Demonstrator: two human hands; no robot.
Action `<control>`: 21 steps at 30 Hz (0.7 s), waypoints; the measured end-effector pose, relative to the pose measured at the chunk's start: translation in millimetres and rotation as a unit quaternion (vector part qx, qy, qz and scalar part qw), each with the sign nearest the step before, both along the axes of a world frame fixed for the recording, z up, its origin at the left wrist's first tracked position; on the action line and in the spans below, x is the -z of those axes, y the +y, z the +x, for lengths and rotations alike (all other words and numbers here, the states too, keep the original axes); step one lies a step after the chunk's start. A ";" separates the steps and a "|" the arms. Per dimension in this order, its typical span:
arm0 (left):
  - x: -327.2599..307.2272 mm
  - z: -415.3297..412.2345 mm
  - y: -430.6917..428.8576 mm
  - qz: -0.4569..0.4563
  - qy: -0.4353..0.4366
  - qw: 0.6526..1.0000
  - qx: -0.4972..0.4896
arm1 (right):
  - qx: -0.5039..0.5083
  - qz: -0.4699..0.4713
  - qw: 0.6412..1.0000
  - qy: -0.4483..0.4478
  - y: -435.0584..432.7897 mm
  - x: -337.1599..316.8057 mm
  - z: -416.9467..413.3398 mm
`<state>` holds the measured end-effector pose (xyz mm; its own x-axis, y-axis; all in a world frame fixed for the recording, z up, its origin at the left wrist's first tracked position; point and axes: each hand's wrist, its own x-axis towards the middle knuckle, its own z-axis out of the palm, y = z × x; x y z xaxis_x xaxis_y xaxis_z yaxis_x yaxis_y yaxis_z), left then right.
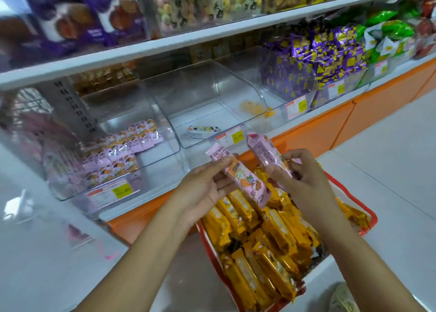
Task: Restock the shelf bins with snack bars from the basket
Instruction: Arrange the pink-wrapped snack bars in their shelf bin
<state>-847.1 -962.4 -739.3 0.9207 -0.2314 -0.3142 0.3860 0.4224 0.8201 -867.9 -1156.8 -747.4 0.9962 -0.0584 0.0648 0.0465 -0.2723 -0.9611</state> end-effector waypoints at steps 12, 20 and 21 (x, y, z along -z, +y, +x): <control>-12.6 -36.6 86.9 -0.019 -0.017 0.994 -0.104 | -0.163 -0.022 0.982 -0.090 117.1 -5.7 2.2; -18.7 -39.8 141.7 0.051 0.099 0.978 -0.175 | -0.251 -0.042 0.961 -0.110 132.1 -29.4 42.8; -20.2 -39.7 148.6 0.065 0.116 0.978 -0.163 | -0.294 -0.035 0.950 -0.096 125.9 -37.5 51.3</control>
<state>-886.8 -813.9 -719.1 0.8395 0.1183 -0.5303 0.4298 0.4525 0.7813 -816.6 -1030.9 -709.9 0.8247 0.5159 0.2319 0.3832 -0.2081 -0.8999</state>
